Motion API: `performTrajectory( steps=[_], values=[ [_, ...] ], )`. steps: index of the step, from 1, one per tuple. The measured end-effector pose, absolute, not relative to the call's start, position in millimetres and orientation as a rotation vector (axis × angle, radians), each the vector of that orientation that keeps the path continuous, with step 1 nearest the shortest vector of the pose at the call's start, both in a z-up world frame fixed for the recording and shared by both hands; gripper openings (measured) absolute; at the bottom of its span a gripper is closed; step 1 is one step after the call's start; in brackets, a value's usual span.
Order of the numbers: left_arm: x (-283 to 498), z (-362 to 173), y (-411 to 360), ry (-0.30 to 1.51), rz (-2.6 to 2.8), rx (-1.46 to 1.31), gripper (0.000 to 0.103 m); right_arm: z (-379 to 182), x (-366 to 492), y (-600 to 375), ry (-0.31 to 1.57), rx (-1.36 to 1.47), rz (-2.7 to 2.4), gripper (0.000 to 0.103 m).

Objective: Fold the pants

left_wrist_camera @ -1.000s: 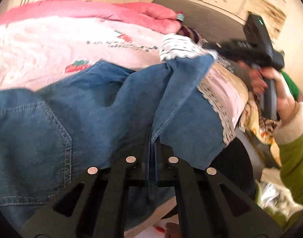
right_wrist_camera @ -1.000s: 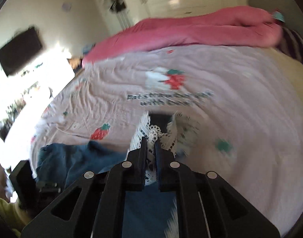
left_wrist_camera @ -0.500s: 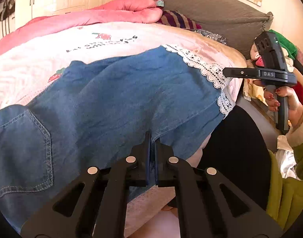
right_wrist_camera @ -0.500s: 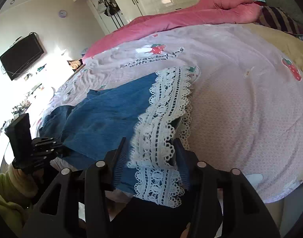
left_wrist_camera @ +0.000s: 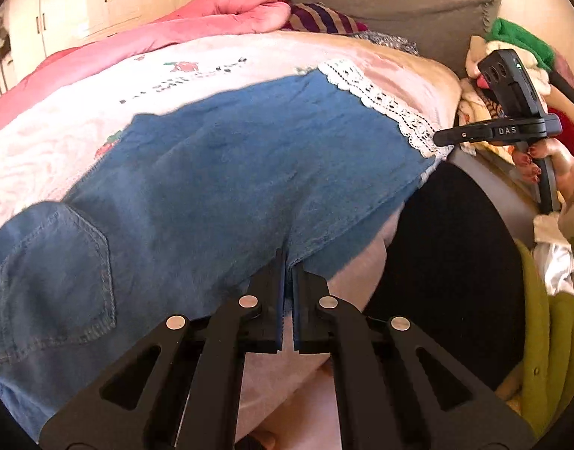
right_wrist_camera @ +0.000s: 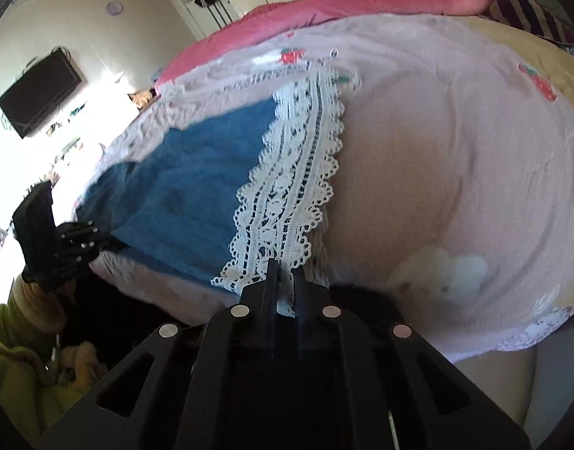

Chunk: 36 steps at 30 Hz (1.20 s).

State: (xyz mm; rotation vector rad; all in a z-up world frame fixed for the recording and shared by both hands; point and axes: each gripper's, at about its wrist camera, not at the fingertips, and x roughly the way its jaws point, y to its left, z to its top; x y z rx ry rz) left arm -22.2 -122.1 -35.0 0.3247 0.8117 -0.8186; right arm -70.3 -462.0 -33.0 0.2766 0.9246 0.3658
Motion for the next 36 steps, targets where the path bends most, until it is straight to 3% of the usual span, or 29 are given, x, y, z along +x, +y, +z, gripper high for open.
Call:
performTrajectory(
  steps=[6,12,17,19,27,33,36],
  values=[
    [-24.2,-46.7,-120.4,0.835,-0.827,0.338,0.0,-42.5,-69.6,-461.2,0.949,0.288,0.35,0.011],
    [-25.7,-44.4,-110.7,0.849,-0.845,0.28,0.002,-20.8,-74.8,-470.6,0.9,0.297,0.297,0.031],
    [-31.1,-26.3,-79.3,0.829,-0.798,0.195,0.026,9.0,-74.9,-463.5,0.805,0.262,0.277,0.046],
    [-32.9,-12.8,-58.0,0.803,-0.735,0.17,0.042,18.5,-70.7,-451.0,0.773,0.238,0.312,0.049],
    [-19.2,20.3,59.0,0.77,-0.297,-0.021,0.065,17.1,-42.5,-344.9,0.779,0.042,0.573,0.058],
    [6.1,-10.2,107.5,0.918,-0.195,-0.267,0.065,-1.5,-36.7,-271.3,0.839,-0.099,0.722,0.06],
    [18.2,-18.4,105.1,0.945,-0.218,-0.323,0.044,-8.2,-34.1,-259.6,0.864,-0.112,0.729,0.06]
  ],
)
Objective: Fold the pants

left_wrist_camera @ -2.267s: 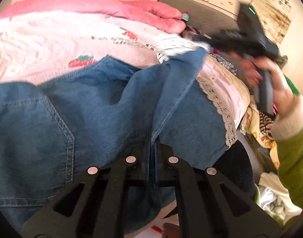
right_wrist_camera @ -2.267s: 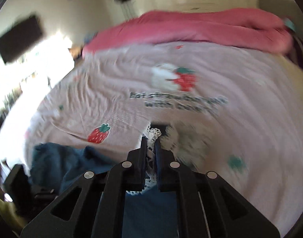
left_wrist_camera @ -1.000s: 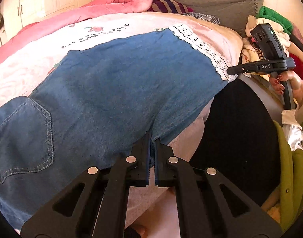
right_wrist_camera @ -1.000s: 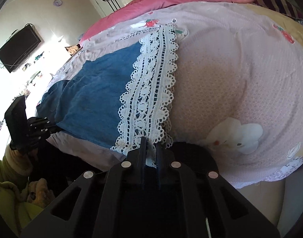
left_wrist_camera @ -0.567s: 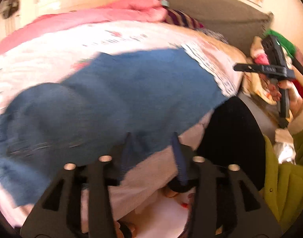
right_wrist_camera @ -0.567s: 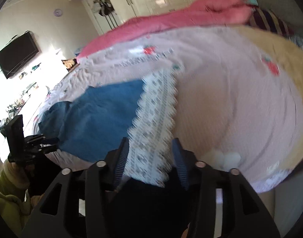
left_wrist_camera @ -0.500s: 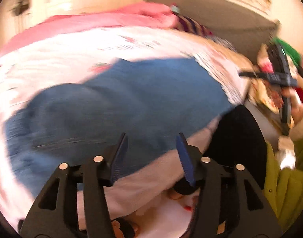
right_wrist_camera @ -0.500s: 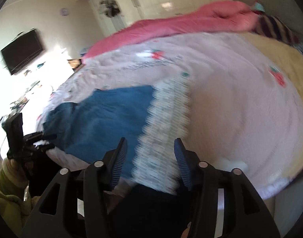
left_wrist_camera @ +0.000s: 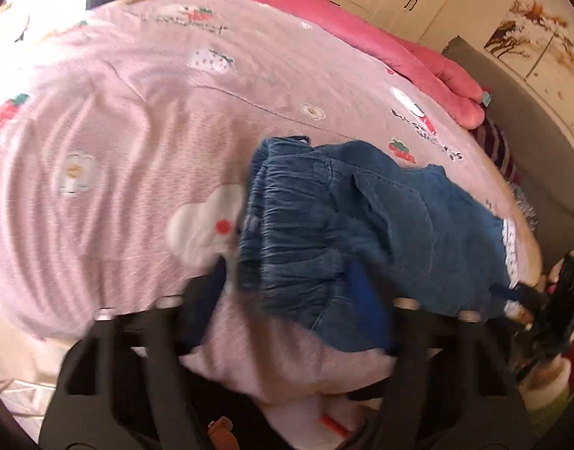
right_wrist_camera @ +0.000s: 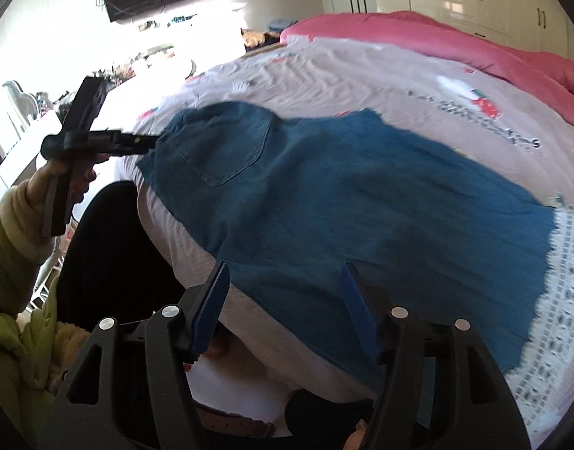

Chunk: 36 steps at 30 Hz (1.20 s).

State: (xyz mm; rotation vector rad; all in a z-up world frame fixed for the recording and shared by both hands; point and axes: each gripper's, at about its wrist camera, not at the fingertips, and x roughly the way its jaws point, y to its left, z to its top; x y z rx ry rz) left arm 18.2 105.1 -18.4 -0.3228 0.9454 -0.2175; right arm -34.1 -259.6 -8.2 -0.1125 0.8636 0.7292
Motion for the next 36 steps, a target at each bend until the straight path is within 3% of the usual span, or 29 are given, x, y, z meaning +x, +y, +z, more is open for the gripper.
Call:
performTrajectory(
  steps=[2,4,7,11,15,18,23,25,30,36],
  values=[
    [24.1,-17.1,99.3,0.942,-0.225,-0.307,0.024,-10.6,-32.3,-257.8,0.87,-0.12,0.725,0.06],
    [27.8,-7.8,95.0,0.926,-0.211,-0.263,0.017,-15.3,-31.8,-256.4,0.895,-0.121,0.729,0.06],
    [34.7,12.1,97.8,0.868,-0.196,-0.212,0.009,-22.8,-33.5,-252.8,0.924,-0.138,0.744,0.054],
    [41.8,9.2,104.8,0.89,-0.195,-0.211,0.009,-32.5,-36.4,-242.8,0.938,-0.172,0.758,0.054],
    [33.4,-12.5,107.8,0.925,-0.182,-0.215,0.013,-39.2,-38.8,-239.2,0.953,-0.166,0.782,0.055],
    [26.5,-12.6,115.0,0.925,-0.164,-0.222,0.025,-35.5,-36.4,-241.4,0.964,-0.153,0.796,0.055],
    [10.2,27.4,112.0,0.827,-0.111,-0.138,0.033,2.7,-19.3,-267.1,0.88,-0.001,0.811,0.055],
    [11.9,43.0,102.0,0.791,-0.136,-0.11,0.046,15.8,-0.1,-272.1,0.846,-0.014,0.746,0.055],
    [33.9,50.5,35.3,0.762,-0.315,-0.062,0.049,31.5,76.4,-270.7,0.861,0.067,0.658,0.055],
    [47.0,1.4,-52.2,0.845,-0.523,0.017,0.049,22.5,155.5,-249.1,0.999,0.108,0.687,0.056]
  ],
)
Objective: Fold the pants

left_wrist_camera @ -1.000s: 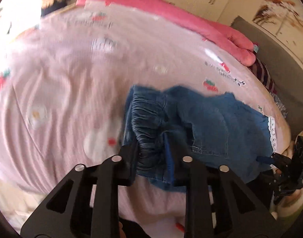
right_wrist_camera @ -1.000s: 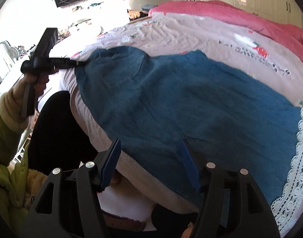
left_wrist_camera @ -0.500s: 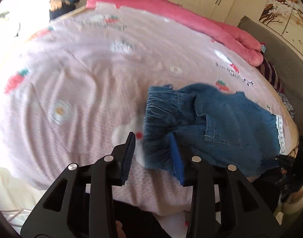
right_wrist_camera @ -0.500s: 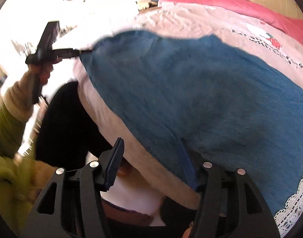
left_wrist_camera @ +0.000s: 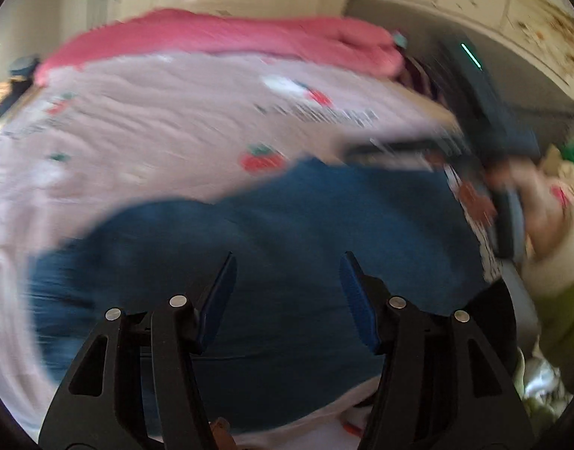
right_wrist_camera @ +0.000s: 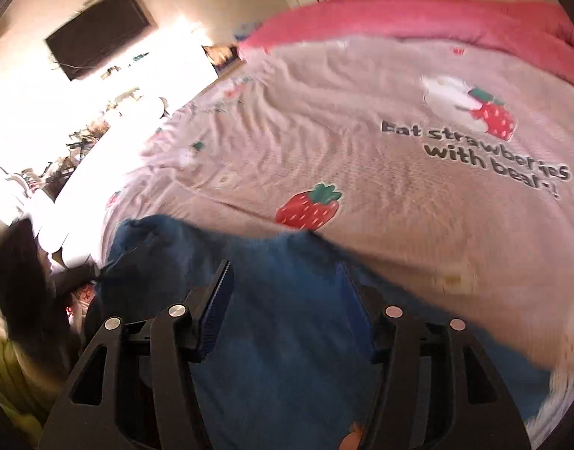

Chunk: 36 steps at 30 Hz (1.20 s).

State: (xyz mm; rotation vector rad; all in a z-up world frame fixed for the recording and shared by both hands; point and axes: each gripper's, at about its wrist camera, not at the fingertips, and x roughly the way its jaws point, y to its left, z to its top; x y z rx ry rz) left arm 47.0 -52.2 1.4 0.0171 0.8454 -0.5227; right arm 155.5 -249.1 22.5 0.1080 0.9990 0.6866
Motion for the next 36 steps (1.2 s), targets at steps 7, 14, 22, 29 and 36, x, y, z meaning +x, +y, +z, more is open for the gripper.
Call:
performTrajectory(
  steps=[7,14,22,29,36],
  values=[
    [38.5,-43.4,-79.2,0.862,-0.531,0.131,0.049,-4.8,193.4,-235.4,1.167,0.119,0.705,0.037],
    [39.5,-47.2,-74.4,0.849,-0.551,0.098,0.049,-6.6,203.9,-217.1,1.15,0.067,0.671,0.004],
    [34.6,-48.6,-73.3,0.847,-0.55,0.089,0.049,-25.2,209.2,-213.1,1.112,0.044,0.64,0.004],
    [34.3,-47.4,-68.0,0.834,-0.553,0.077,0.049,25.7,163.3,-275.5,0.905,0.163,0.602,0.029],
    [36.1,-5.2,-69.5,0.777,-0.602,0.022,0.059,53.1,99.7,-394.5,0.774,0.209,0.376,0.049]
  ],
)
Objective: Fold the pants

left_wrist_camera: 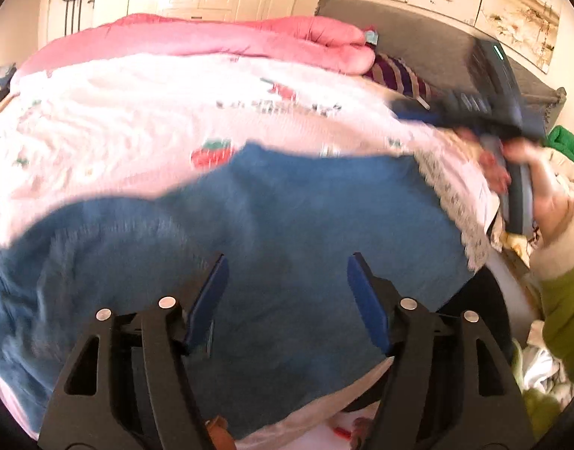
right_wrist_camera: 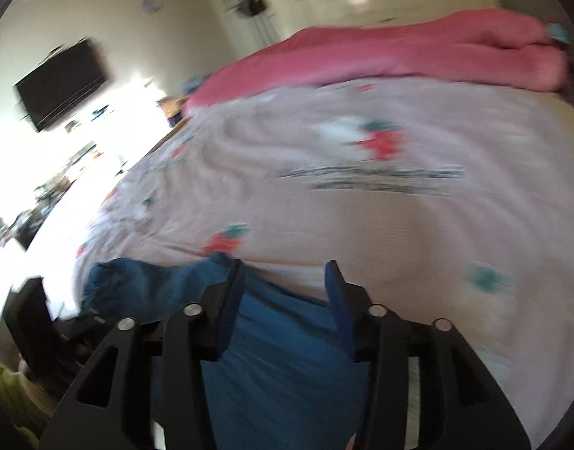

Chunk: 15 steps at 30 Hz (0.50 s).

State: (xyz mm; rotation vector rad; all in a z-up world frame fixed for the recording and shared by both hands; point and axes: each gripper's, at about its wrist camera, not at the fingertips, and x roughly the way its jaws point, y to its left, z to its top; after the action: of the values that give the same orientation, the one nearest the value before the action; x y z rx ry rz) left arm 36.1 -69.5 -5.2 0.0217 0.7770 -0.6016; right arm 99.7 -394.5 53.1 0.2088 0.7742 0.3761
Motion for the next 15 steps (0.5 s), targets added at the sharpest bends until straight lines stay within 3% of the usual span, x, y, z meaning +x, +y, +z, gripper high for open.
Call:
performTrajectory(
  steps=[3,10,12,13,14,15],
  values=[
    [52.3,3.9,-87.6,0.775,-0.599,0.062,0.06,44.7,86.5,-440.8,0.783,0.231,0.252,0.057],
    [120.7,-12.8,-136.1,0.887,-0.599,0.029,0.058,2.7,90.7,-482.0,0.871,0.455,0.245,0.058],
    [132.7,-20.0,-144.0,0.909,-0.582,0.039,0.055,-3.1,93.7,-478.6,0.888,0.483,0.271,0.046],
    [140.0,-27.3,-148.1,0.931,-0.568,0.047,0.055,-5.6,94.7,-474.8,0.895,0.466,0.277,0.02],
    [142.9,-30.8,-149.4,0.938,-0.552,0.055,0.054,-5.9,93.7,-472.4,0.898,0.439,0.276,0.012],
    [146.6,-34.8,-151.2,0.944,-0.535,0.066,0.054,-5.0,93.2,-470.6,0.896,0.424,0.277,0.011]
  ],
)
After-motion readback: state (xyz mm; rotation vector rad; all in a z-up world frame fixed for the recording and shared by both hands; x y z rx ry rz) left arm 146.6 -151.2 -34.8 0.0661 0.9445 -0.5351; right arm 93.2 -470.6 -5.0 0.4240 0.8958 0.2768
